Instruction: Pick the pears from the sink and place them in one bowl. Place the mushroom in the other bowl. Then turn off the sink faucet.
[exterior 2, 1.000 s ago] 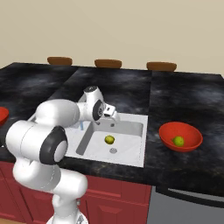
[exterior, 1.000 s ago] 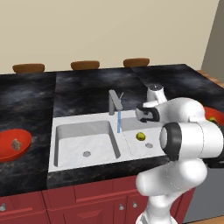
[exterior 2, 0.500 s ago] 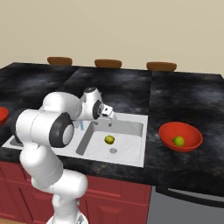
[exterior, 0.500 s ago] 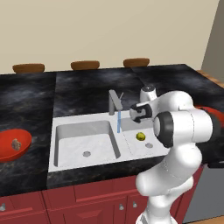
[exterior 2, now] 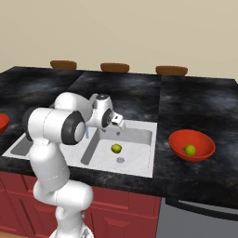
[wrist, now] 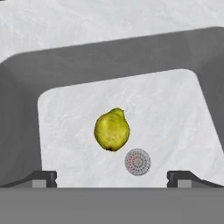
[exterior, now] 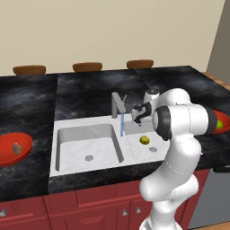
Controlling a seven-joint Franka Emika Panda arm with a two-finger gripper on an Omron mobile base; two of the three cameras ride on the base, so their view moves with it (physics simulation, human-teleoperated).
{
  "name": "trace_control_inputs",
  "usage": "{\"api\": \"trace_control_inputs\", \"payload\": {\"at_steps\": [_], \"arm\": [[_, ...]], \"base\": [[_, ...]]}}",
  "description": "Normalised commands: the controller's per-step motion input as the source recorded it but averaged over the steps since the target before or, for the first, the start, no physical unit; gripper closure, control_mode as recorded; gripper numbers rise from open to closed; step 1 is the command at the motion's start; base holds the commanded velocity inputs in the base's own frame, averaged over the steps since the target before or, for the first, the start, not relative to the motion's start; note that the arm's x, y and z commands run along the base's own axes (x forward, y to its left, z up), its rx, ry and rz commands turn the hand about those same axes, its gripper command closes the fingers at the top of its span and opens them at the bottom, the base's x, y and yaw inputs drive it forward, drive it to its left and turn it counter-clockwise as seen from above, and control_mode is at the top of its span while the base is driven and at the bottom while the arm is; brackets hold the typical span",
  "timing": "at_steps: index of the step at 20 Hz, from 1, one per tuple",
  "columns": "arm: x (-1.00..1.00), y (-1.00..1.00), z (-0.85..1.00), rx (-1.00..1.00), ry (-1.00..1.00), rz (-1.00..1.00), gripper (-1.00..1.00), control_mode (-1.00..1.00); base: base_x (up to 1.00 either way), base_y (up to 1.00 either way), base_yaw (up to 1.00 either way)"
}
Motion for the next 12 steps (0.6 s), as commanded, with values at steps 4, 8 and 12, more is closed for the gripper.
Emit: {"api": "trace_control_inputs", "payload": {"at_steps": [4,8,12], "arm": [[0.00,0.00,-0.19,0.05,0.00,0.00,-1.00,-1.00],[0.00,-0.01,-0.26,0.02,0.00,0.00,-1.00,-1.00],[0.11,-0.05,-0.36,0.00,0.00,0.00,-1.00,-1.00]], "base": [[0.00,0.00,0.00],[0.00,0.00,0.00],[0.00,0.00,0.00]]}}
